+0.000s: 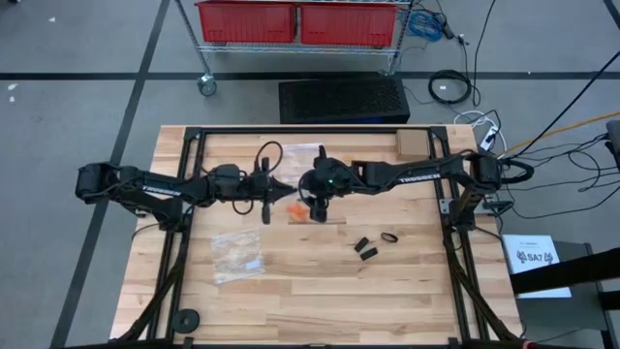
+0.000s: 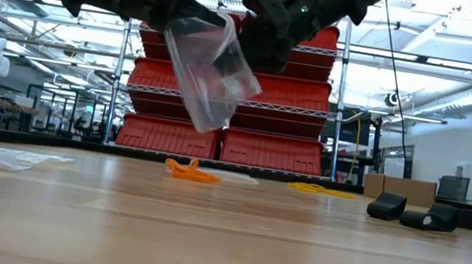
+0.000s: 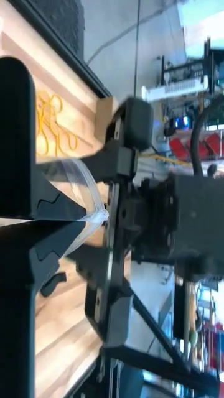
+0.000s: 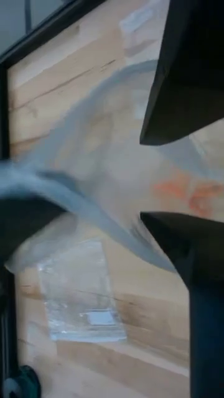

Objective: Sort rubber bands
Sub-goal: Open the top left transparent zip bag, then put the yellow rubber band into the transparent zip bag

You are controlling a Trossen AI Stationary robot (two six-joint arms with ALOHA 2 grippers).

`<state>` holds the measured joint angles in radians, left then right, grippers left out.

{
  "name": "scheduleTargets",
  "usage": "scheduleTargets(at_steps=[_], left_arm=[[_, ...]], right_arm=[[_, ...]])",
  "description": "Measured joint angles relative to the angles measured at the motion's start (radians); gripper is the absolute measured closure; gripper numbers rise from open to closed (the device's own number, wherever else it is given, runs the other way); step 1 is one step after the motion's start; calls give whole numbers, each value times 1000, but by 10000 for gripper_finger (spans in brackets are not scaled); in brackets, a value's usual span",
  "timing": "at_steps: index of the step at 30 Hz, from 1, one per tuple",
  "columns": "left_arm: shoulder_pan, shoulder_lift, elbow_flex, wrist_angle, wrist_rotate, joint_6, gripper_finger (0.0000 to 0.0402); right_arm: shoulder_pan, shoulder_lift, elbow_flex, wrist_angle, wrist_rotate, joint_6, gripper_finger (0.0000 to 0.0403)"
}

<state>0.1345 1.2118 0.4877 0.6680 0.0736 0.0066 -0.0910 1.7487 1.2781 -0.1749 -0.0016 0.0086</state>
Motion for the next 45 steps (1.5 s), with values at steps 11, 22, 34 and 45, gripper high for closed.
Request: scheduleTargets(at_steps=[11, 22, 34, 45], left_arm=[[-20, 101, 0, 116, -25, -25, 401], [-20, 170, 0, 152, -24, -21, 401], [-9, 165, -5, 56, -26, -19, 401], [-10, -17, -6, -181, -30, 5, 402]], right_arm=[[0, -97, 0, -136, -1, -14, 194], [-1, -219, 0, -250, 7, -50, 192], [-98, -318, -12, -558, 105, -45, 193], [-343, -317, -380, -321, 28, -42, 193]])
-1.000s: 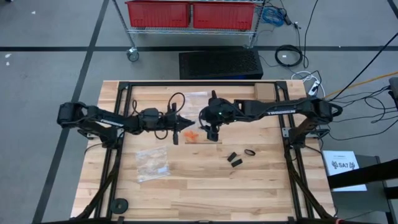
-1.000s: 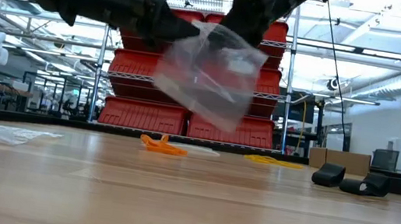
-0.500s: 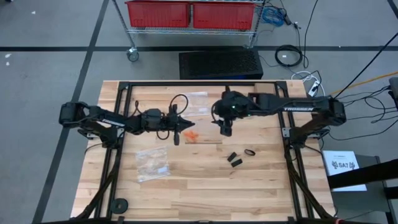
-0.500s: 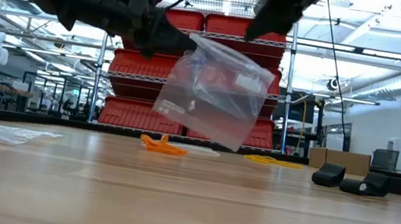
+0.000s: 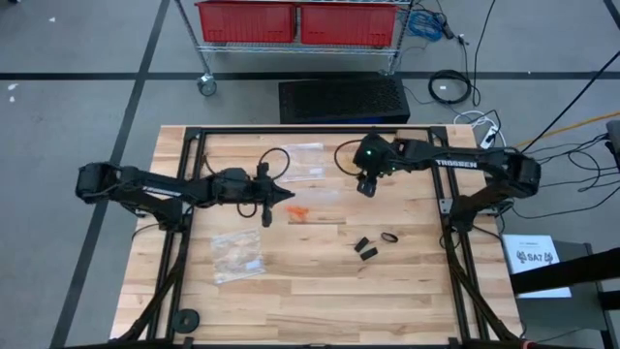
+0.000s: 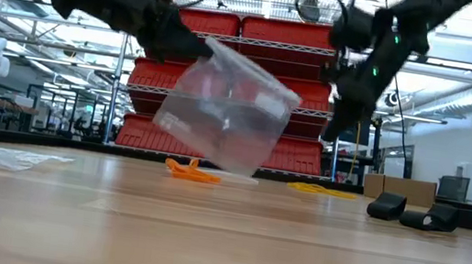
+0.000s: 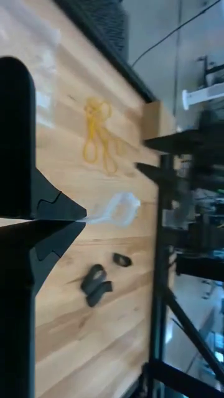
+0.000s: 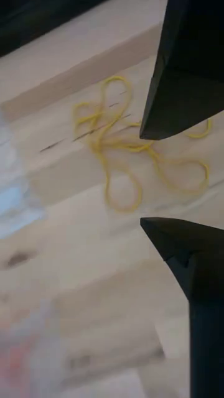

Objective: Sort rubber bands
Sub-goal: Put the yellow rubber band into the transparent zip bag

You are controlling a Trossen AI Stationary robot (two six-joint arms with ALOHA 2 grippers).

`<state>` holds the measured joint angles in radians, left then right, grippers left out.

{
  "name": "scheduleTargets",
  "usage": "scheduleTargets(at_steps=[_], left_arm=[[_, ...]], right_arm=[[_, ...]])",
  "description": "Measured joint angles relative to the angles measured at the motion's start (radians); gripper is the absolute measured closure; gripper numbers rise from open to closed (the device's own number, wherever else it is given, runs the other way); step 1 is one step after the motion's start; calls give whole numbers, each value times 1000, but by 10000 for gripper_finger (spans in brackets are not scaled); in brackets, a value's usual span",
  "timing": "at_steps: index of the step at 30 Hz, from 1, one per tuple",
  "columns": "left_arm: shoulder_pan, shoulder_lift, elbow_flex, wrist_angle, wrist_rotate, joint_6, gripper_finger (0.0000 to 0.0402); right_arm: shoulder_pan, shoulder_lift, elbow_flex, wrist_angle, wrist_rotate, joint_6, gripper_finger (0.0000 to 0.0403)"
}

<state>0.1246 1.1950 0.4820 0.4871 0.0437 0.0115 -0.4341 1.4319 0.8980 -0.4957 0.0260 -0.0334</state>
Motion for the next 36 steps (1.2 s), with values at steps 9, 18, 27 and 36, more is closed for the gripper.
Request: scheduleTargets(at_steps=[9, 18, 27, 36], left_arm=[[5, -49, 0, -24, 0, 20, 402], [6, -49, 0, -31, 0, 21, 402], [6, -49, 0, -52, -1, 21, 402], [6, -49, 0, -59, -3, 21, 402]], right_arm=[[-72, 95, -117, 139, 0, 114, 193], [-73, 233, -114, 252, 58, 147, 193], [-72, 289, -112, 300, 75, 166, 263], [-57, 235, -117, 279, 91, 167, 389]])
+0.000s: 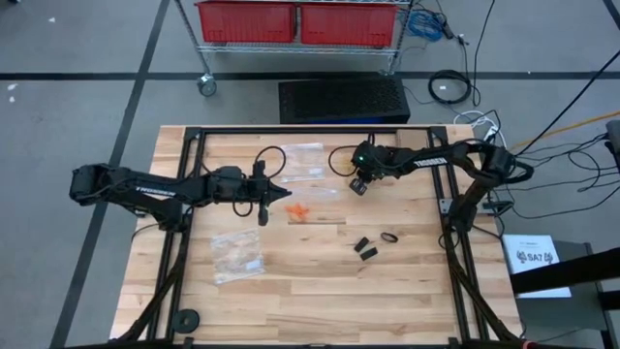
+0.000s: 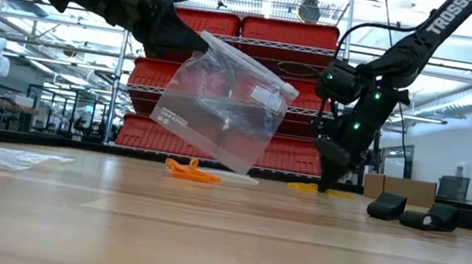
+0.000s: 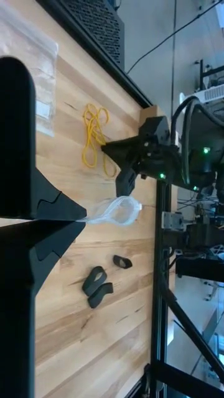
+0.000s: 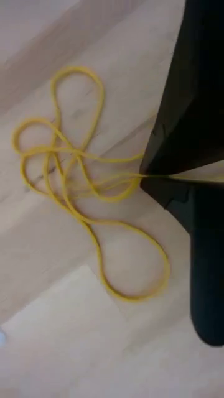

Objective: Sort rubber bands
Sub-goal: Put the yellow rubber band into the transparent zip bag

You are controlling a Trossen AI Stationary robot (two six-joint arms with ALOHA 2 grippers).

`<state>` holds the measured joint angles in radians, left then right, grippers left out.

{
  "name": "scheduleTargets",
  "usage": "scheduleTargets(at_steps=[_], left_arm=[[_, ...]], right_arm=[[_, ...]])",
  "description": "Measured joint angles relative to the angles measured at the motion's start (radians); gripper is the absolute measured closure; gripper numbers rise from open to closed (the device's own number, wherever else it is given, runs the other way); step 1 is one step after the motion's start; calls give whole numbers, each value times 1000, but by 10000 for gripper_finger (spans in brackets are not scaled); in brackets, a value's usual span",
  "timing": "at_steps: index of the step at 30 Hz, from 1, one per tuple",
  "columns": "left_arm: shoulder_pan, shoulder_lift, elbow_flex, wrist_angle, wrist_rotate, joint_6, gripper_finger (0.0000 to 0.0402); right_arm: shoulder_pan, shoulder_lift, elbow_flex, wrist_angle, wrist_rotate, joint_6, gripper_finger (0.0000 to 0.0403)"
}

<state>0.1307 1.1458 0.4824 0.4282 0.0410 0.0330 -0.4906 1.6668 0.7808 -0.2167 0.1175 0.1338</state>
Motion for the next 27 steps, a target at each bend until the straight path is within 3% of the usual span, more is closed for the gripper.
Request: scheduleTargets(at_steps=[10, 27], left_arm=[[0, 0, 0, 0, -1, 3, 402], [0, 0, 0, 0, -1, 6, 402]], right_arm=[[21, -187, 49, -154, -9, 9, 401], [35, -335, 355, -546, -13, -76, 401]])
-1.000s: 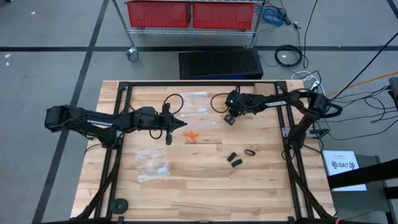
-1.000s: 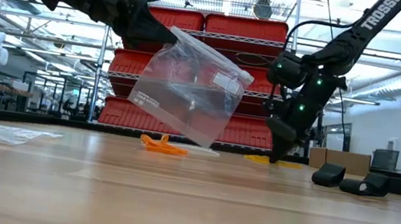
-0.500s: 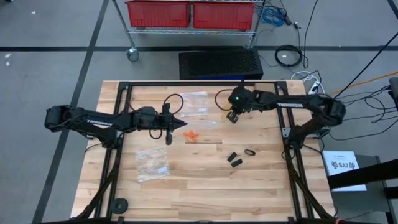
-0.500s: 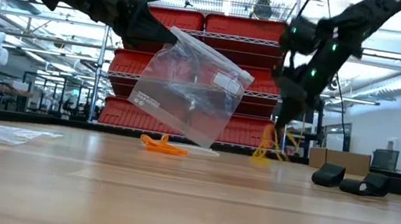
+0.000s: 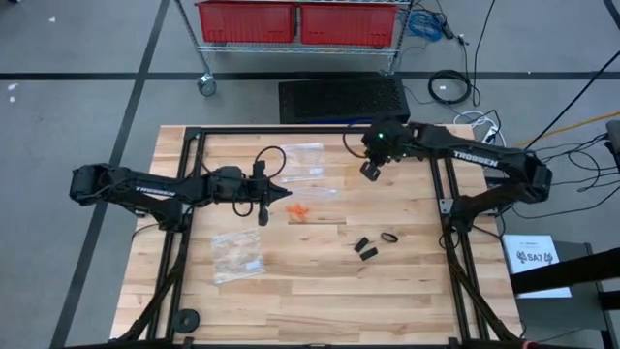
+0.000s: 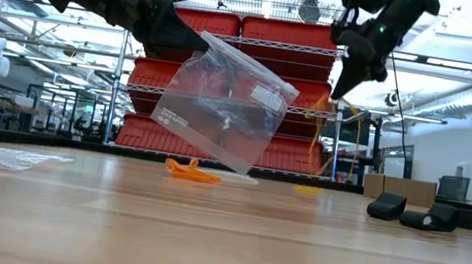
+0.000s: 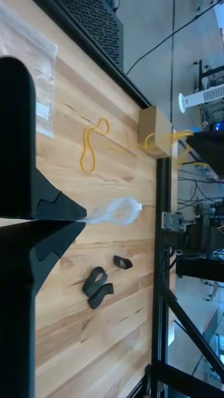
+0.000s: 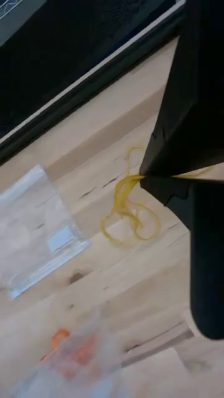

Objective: Sort rubber bands
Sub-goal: Put the yellow rubber band into the transparent zip bag

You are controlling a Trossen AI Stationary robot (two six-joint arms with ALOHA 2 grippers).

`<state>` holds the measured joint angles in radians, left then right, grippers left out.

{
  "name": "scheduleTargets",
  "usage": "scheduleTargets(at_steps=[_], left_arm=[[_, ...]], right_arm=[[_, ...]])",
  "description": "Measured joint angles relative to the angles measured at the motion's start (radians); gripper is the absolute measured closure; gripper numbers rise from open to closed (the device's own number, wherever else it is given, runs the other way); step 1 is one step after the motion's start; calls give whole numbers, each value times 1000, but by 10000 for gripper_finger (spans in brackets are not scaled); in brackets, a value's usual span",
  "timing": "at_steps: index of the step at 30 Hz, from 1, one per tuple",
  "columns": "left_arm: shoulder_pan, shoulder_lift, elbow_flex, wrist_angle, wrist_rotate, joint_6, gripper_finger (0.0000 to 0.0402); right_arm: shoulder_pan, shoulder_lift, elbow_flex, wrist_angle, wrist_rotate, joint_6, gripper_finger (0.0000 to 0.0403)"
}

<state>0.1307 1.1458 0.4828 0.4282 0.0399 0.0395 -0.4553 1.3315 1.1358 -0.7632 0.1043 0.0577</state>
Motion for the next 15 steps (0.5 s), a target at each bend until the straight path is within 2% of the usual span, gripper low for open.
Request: scheduleTargets(at_steps=[10, 15], left_arm=[[0, 0, 0, -2, 0, 0, 402], [0, 0, 0, -2, 0, 0, 402]], right_arm=[[0, 7, 24, -89, -1, -15, 400], [0, 7, 24, -102, -1, -1, 372]])
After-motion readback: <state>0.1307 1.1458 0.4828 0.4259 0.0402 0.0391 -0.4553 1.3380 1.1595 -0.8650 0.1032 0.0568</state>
